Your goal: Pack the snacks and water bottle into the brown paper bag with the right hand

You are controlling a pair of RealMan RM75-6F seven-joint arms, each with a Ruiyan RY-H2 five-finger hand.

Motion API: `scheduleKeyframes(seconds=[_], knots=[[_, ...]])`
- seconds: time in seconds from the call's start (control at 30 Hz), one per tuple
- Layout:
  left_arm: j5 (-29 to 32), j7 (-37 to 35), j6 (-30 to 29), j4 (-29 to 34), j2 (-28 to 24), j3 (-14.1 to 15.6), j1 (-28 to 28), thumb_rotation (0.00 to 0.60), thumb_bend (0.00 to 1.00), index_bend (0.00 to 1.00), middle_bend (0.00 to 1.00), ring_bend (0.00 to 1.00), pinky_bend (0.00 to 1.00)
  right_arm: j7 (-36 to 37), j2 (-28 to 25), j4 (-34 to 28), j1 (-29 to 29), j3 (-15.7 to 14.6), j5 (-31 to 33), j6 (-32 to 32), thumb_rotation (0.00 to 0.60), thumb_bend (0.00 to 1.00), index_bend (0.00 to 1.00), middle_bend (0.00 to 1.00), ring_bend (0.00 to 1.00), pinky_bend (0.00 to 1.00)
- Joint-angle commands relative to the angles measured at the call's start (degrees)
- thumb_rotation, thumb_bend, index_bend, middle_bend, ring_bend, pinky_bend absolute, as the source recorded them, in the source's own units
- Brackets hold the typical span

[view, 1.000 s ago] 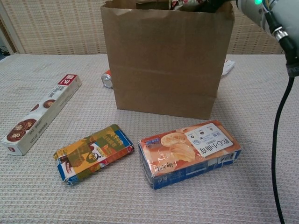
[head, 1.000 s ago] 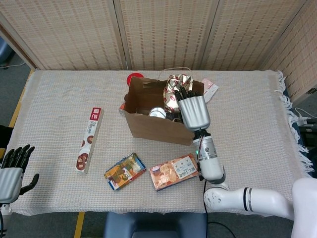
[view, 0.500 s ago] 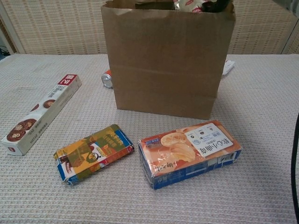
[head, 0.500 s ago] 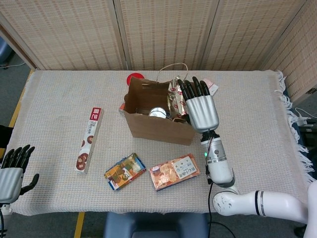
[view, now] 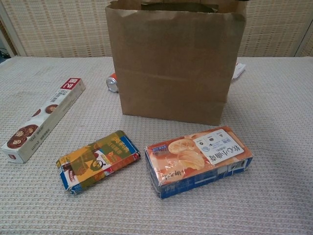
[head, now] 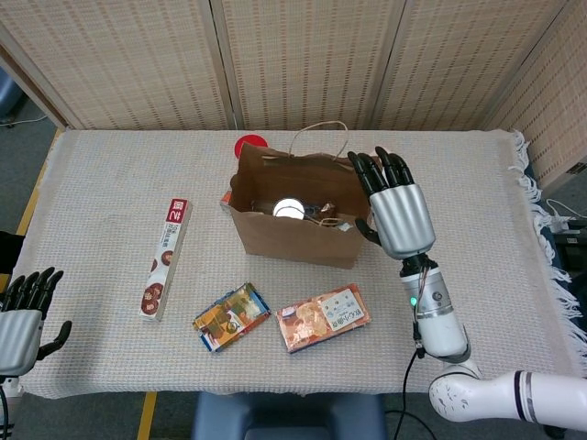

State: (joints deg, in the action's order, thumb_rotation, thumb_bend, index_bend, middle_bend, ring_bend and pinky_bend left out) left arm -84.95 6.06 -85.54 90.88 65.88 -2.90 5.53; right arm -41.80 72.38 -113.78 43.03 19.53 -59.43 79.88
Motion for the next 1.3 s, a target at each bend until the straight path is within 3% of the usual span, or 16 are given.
scheduleKeyframes(seconds=[0.03,0.2,0.37,0.5,0.63,0.87,1.03,1.3], knots=[[0.01,0.13,-0.05,0.00,0.04,0.00,-0.03,0.600,0.37,0.00,0.00,0.00,0.00,7.61,-7.49,-5.20,-4.57,-2.23,-3.09,-2.45,0.600,0.11,0.00,0.12,0.03,0.13],[0.07,0.42,-0.17,0.07,0.15,-0.04,-0.08,0.600,0.37,0.00,0.00,0.00,0.00,18.94,-17.17,-9.39,-9.92,-6.06,-7.14,-7.39,0.600,0.11,0.00,0.12,0.03,0.13],[0.31,1.07,-0.15,0.32,0.23,-0.15,-0.06,0.600,0.37,0.00,0.00,0.00,0.00,29.02,-23.96,-7.50,-14.48,-13.15,-20.87,-12.30,0.600,0.11,0.00,0.12,0.03,0.13],[0.41,1.66,-0.24,0.50,0.35,-0.22,-0.07,0.600,0.37,0.00,0.00,0.00,0.00,31.30,-24.61,-4.37,-15.13,-17.94,-29.36,-16.61,0.600,0.08,0.00,0.12,0.03,0.13],[0.52,1.78,-0.24,0.60,0.39,-0.27,-0.08,0.600,0.37,0.00,0.00,0.00,0.00,30.16,-21.16,-1.87,-14.68,-21.06,-33.26,-21.00,0.600,0.03,0.00,0.11,0.03,0.11],[0.42,1.27,-0.14,0.37,0.32,-0.23,-0.05,0.600,0.37,0.00,0.00,0.00,0.00,21.51,-14.37,0.94,-12.08,-22.00,-28.65,-30.06,0.600,0.02,0.00,0.05,0.00,0.04],[0.34,1.10,-0.14,0.30,0.30,-0.22,-0.03,0.600,0.37,0.00,0.00,0.00,0.00,17.91,-11.33,1.96,-11.15,-21.02,-24.60,-31.71,0.600,0.01,0.00,0.01,0.00,0.01],[0.17,0.58,0.04,0.21,0.14,-0.14,0.05,0.600,0.37,0.00,0.00,0.00,0.00,6.82,-0.06,8.29,-7.02,-18.55,-10.34,-34.32,0.600,0.01,0.00,0.00,0.00,0.00]])
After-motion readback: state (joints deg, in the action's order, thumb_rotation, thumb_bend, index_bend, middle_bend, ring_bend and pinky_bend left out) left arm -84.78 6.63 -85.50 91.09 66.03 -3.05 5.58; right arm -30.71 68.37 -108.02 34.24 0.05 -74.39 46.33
